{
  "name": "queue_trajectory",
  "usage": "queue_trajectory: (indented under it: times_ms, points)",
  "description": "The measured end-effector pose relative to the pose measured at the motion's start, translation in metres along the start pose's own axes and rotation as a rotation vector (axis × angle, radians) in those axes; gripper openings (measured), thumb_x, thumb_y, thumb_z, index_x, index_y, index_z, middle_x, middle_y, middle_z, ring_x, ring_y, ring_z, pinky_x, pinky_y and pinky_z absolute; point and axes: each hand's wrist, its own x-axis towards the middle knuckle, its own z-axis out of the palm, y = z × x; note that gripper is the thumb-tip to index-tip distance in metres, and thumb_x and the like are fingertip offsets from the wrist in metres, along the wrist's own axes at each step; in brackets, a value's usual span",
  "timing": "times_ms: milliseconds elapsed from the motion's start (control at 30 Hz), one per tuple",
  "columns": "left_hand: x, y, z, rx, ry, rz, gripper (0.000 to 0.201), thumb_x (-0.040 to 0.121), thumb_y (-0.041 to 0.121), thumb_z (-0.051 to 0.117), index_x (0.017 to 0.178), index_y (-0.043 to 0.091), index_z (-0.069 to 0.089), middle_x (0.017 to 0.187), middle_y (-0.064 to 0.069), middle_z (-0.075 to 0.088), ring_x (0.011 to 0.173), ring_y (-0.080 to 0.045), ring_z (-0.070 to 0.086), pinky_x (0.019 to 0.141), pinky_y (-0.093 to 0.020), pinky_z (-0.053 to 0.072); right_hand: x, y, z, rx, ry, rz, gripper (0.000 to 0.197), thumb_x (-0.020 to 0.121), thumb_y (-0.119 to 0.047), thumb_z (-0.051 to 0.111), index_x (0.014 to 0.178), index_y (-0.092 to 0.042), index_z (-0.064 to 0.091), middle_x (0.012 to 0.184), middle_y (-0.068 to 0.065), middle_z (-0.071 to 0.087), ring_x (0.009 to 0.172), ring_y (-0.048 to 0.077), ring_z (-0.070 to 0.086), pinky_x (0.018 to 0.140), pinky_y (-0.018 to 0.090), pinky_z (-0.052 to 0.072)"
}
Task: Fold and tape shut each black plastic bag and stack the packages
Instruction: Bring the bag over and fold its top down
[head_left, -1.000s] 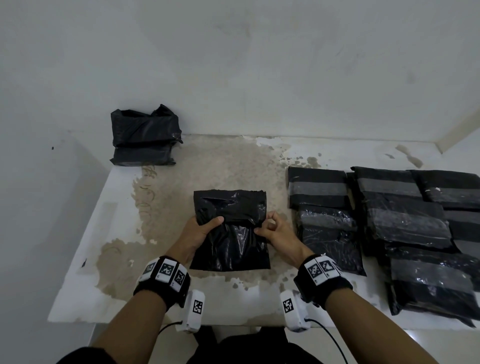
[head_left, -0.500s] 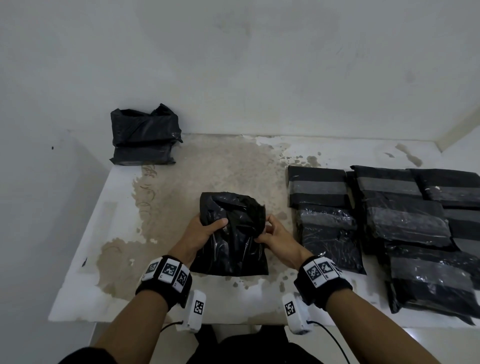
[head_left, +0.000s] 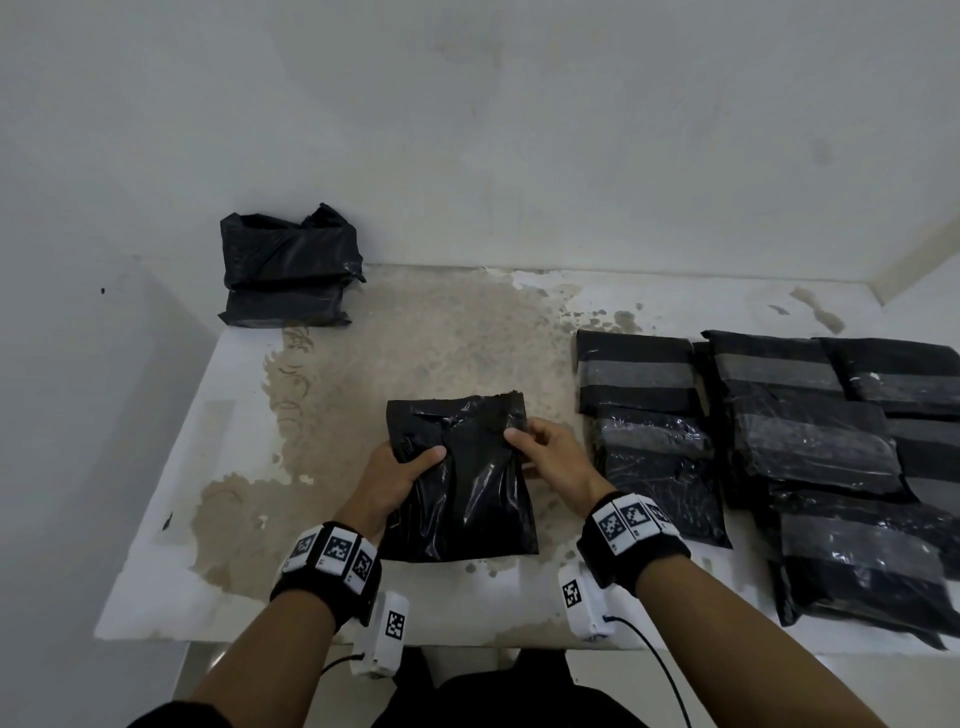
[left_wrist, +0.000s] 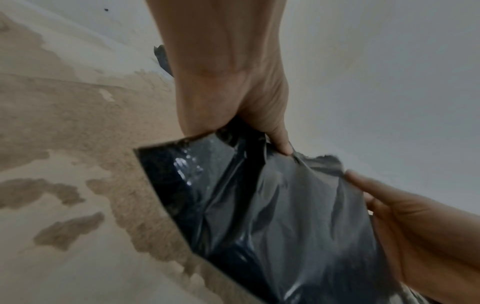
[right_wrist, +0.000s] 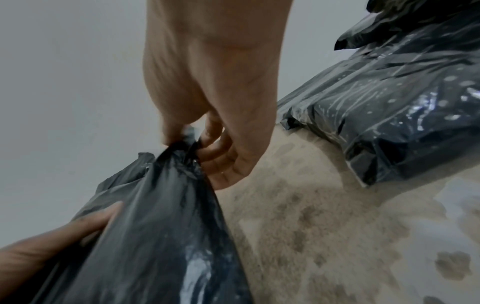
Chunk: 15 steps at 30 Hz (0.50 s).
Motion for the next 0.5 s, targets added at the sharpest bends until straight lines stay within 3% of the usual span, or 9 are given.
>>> queue_trajectory:
  times_ms: [100, 167, 267, 400, 500]
  points:
    - [0.000, 0.000, -0.001, 0.007, -0.012, 0.007, 0.024, 0.086, 0.018, 0.078, 0.109, 0.013, 0.072, 0.100, 0.000, 0.076, 0.081, -0.010, 0.074, 0.063, -0.016, 0.056, 0.011, 0.011, -0.003, -0.051, 0.128, -0.056, 0.016, 0.098, -0.011, 0.065, 0.086, -0.003, 0.058, 0.074, 0.015, 0.058, 0.061, 0.021, 0.058, 0.053, 0.030, 0.051]
    - [0.002, 0.000, -0.002, 0.047, -0.008, 0.018, 0.025, 0.087, 0.019, 0.078, 0.111, 0.015, 0.070, 0.100, 0.003, 0.075, 0.080, -0.006, 0.073, 0.062, -0.015, 0.054, 0.017, 0.021, -0.004, -0.122, 0.187, -0.073, 0.021, 0.097, -0.009, 0.066, 0.078, -0.008, 0.055, 0.061, 0.007, 0.054, 0.050, 0.018, 0.054, 0.053, 0.032, 0.047]
    - [0.007, -0.003, -0.006, 0.112, -0.006, 0.019, 0.024, 0.090, 0.025, 0.075, 0.112, 0.019, 0.071, 0.101, 0.006, 0.075, 0.085, -0.005, 0.072, 0.067, -0.016, 0.054, 0.022, 0.032, -0.005, -0.263, 0.213, -0.120, 0.022, 0.096, -0.014, 0.068, 0.080, -0.005, 0.056, 0.062, 0.001, 0.053, 0.058, 0.017, 0.054, 0.060, 0.033, 0.047]
    - [0.018, -0.009, -0.016, 0.137, 0.050, 0.015, 0.025, 0.095, 0.027, 0.069, 0.113, 0.011, 0.073, 0.104, -0.004, 0.076, 0.094, -0.021, 0.073, 0.079, -0.029, 0.057, 0.024, 0.031, -0.014, -0.288, 0.030, -0.109, 0.006, 0.095, -0.009, 0.069, 0.099, -0.009, 0.065, 0.075, 0.000, 0.059, 0.075, 0.011, 0.057, 0.077, 0.027, 0.050]
    - [0.023, -0.007, -0.020, 0.056, 0.077, -0.011, 0.023, 0.097, 0.024, 0.065, 0.111, 0.007, 0.073, 0.103, -0.008, 0.077, 0.093, -0.025, 0.073, 0.083, -0.036, 0.058, 0.027, 0.027, -0.015, -0.358, 0.000, -0.058, 0.015, 0.094, -0.002, 0.067, 0.085, -0.011, 0.058, 0.070, 0.006, 0.045, 0.067, 0.014, 0.049, 0.070, 0.026, 0.047]
